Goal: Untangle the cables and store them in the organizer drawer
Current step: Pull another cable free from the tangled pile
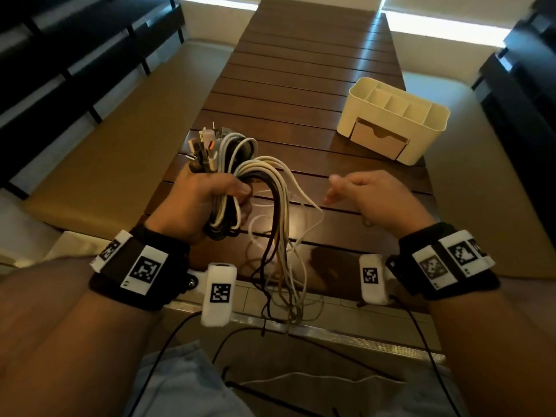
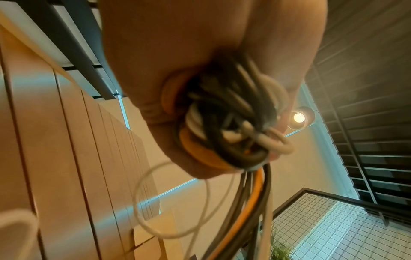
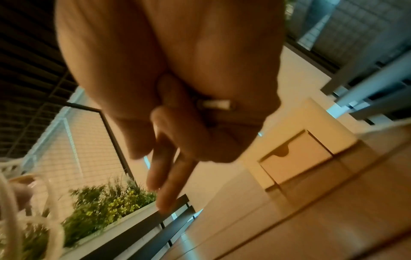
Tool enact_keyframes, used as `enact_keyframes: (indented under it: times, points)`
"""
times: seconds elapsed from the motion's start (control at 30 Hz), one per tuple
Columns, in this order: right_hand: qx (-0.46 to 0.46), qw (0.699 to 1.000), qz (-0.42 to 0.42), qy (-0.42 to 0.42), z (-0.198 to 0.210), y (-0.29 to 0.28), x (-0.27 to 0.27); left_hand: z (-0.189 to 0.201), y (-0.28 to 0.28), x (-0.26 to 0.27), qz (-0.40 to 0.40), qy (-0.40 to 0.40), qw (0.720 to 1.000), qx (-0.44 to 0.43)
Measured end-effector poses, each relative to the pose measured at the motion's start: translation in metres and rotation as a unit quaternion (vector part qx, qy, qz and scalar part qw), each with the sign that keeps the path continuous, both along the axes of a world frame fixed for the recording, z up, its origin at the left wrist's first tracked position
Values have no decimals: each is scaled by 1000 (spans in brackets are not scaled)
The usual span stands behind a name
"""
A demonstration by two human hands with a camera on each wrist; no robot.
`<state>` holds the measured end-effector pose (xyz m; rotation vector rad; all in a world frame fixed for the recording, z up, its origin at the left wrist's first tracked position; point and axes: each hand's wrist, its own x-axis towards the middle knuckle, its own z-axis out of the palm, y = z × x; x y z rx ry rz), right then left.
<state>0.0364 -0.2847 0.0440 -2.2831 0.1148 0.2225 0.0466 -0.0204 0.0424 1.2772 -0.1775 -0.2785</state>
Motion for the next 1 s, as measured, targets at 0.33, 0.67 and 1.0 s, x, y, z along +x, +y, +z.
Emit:
enact_keyframes:
  times: [0.33,0.67,1.0]
  points:
    - [200,963,153,-92,5,57,-15,2,-14,-9,-76,11,997,-2]
    - [163,969,186,-26,0,64,-21,1,-6,-3,-16,57,993,-99]
    - [146,977,139,-76,-6,75,-31,-5,-6,-2,-5,79,984,-157]
